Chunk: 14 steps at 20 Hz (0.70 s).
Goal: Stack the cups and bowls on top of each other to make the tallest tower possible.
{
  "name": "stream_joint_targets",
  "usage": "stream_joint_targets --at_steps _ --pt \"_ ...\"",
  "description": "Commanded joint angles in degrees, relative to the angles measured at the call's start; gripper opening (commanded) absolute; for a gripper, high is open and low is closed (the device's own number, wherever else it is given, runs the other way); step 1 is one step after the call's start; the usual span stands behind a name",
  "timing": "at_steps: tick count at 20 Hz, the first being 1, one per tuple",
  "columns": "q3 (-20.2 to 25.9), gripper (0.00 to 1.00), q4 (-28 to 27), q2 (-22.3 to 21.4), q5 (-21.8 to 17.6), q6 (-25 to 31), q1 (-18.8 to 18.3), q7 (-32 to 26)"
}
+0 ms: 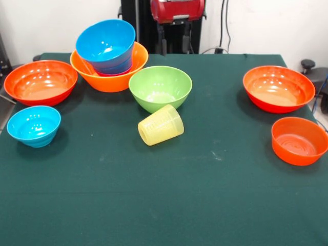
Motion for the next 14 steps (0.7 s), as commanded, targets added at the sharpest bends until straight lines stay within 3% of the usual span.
stream_joint_targets --at_steps 1,14 --pt "-6.98 1.0 1.76 0.7 -3.17 -3.63 3.1 8.5" --pt "-10.06 1.0 -4.27 8.48 -2.82 -6.83 7.68 6.38"
